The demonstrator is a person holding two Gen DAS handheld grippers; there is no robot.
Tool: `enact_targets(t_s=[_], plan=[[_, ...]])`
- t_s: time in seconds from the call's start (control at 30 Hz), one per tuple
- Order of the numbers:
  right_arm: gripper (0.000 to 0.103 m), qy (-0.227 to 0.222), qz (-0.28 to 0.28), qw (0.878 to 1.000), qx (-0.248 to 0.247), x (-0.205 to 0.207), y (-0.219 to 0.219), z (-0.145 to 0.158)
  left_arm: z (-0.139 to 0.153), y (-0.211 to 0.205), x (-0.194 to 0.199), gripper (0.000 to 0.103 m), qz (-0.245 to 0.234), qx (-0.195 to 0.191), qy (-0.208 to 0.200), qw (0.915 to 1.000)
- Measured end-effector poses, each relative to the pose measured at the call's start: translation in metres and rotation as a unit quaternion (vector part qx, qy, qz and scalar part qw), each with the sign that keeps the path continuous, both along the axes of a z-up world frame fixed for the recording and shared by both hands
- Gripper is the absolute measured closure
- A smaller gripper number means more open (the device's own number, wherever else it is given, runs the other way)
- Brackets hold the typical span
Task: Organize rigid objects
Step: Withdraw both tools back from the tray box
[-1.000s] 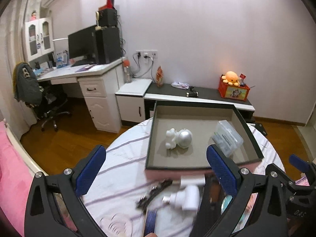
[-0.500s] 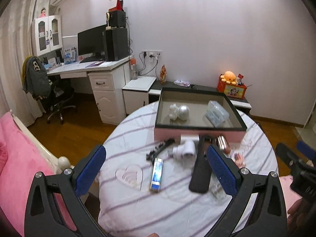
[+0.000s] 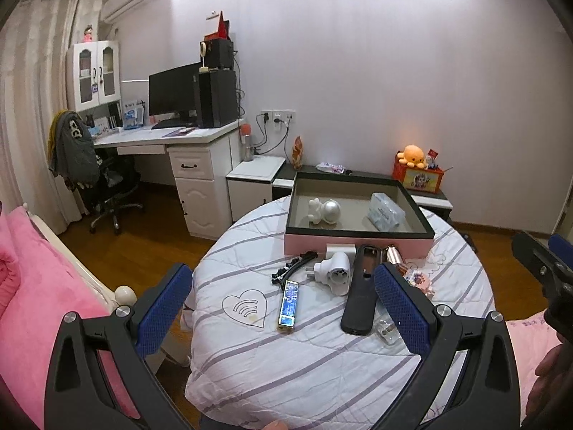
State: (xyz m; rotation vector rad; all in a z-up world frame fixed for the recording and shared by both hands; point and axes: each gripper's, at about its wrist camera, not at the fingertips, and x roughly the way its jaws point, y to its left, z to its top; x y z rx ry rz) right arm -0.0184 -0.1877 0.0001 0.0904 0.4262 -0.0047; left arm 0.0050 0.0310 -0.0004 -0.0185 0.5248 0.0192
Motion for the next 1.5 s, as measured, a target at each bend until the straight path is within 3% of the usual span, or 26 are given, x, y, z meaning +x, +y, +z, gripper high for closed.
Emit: enact_targets(t_s=[1.5], plan=[[0.000,0.010,-0.005,1.000,-0.004,0.0043,-0.0008,-0.0025,-0.0038,-0.0034,-0.0012,0.000,-0.007,-0.003,0.004,1.0000]])
